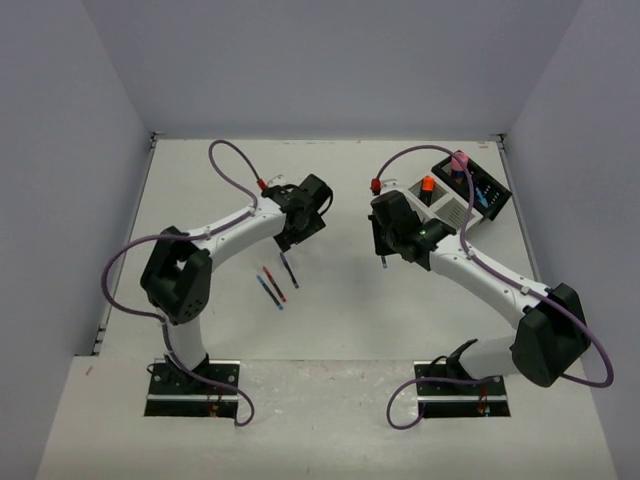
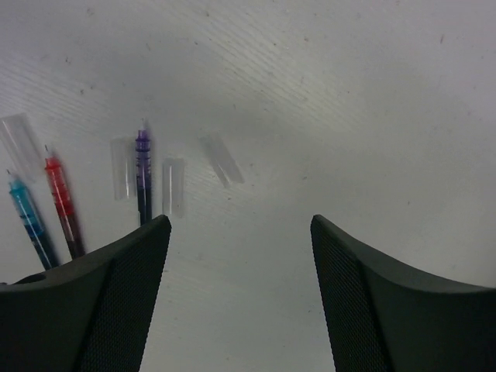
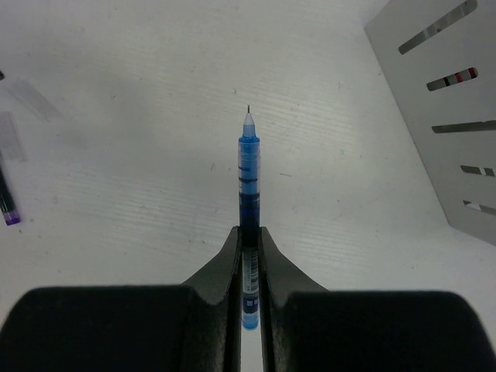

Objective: Sort the stationery into containers
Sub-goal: Pick up the pen from the center of the board, then close the pen cap on the pen.

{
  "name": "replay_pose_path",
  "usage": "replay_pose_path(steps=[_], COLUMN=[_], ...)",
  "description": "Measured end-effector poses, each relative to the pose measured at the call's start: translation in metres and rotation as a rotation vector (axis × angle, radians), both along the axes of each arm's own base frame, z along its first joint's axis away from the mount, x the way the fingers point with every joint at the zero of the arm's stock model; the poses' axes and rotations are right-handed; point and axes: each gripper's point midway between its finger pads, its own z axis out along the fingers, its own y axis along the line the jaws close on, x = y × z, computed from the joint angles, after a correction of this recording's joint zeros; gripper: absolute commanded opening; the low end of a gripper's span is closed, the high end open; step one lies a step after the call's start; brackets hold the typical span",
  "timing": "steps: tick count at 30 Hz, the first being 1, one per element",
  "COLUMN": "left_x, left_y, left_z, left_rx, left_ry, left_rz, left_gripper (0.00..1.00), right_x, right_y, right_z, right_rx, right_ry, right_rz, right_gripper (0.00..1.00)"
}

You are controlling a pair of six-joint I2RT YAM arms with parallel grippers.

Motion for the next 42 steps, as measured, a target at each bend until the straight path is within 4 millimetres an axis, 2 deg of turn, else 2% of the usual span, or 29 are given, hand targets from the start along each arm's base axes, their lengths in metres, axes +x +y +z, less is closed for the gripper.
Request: replay_pose_path(steps=[2, 5, 9, 17, 28, 37, 42], left_x=[0.007, 0.013, 0.009, 0.008, 0.009, 0.012, 0.012], left_y=[-0.008, -0.016, -0.016, -0.015, 0.005, 0.010, 0.010], left_z=[-0.014, -0.032, -0.050, -0.054, -0.066, -0.080, -0.081], left_rx=[0.005, 0.012, 0.018, 0.007, 0.024, 0.035, 0.034], left_ry=[0.030, 0.069, 0.118, 0.129, 0.158, 0.179, 0.181], left_rz=[0.020, 0.046, 0.074, 0.108, 0.149, 0.155, 0.149], left_gripper=[0.66, 0.42, 0.42, 0.43, 0.43, 0.41, 0.29], right_x=[-0.001, 0.000, 0.004, 0.005, 0.004, 0.003, 0.003], right_y=[0.002, 0.004, 0.007, 0.008, 0.009, 0.010, 0.010], right_z=[-0.003, -0.001, 0.007, 0.009, 0.006, 0.005, 0.005], right_rx=[0.011, 0.030, 0.053, 0.065, 0.063, 0.063, 0.062], right_ry=[0.000, -0.016, -0.048, -0.066, -0.058, -0.053, -0.054], right_rz=[0.008, 0.013, 0.014, 0.016, 0.027, 0.042, 0.043], right_gripper=[0.00, 0.00, 0.00, 0.00, 0.00, 0.00, 0.00])
